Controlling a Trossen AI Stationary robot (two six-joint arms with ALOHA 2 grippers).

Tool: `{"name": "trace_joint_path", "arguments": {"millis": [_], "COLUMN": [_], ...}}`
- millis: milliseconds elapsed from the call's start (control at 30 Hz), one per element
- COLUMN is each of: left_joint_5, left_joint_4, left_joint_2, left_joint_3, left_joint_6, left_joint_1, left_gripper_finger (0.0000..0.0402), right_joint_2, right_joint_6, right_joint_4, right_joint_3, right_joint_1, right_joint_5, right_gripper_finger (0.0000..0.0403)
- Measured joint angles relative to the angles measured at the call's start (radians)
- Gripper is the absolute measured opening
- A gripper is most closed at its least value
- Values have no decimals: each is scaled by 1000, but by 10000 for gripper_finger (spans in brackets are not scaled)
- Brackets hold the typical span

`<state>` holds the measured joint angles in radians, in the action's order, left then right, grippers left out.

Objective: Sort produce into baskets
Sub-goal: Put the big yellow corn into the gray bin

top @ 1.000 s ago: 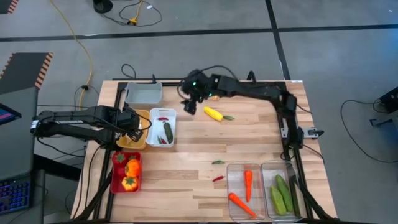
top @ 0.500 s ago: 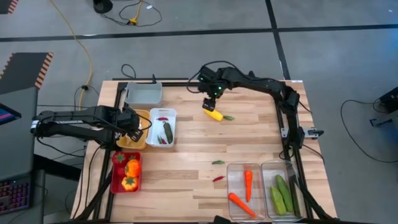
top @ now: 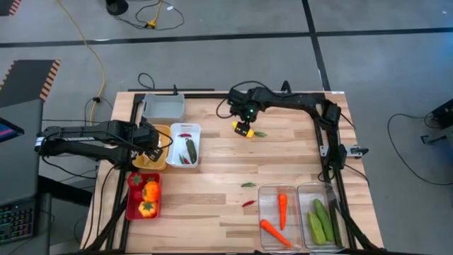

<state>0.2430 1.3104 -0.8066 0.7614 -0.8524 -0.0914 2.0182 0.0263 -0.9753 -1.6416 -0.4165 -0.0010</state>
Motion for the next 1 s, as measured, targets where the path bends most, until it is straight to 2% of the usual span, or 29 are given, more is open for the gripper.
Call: {"name": "trace_joint_path", "arguments": {"millis": [633, 1000], "left_joint_5": [0, 0], "left_joint_4": [0, 0], "left_joint_2": [0, 0], "left_joint_3": [0, 0], "left_joint_6": [0, 0], "left_joint_1": [0, 0], "left_gripper_finger": [155, 155], "right_joint_2": [0, -1], "right_joint_6": [56, 78], "right_joint_4": [170, 193], "right_joint_3": [193, 212], "right_joint_1": [24, 23], "right_joint_5": [3, 31], "right_gripper_finger": [286, 271]}}
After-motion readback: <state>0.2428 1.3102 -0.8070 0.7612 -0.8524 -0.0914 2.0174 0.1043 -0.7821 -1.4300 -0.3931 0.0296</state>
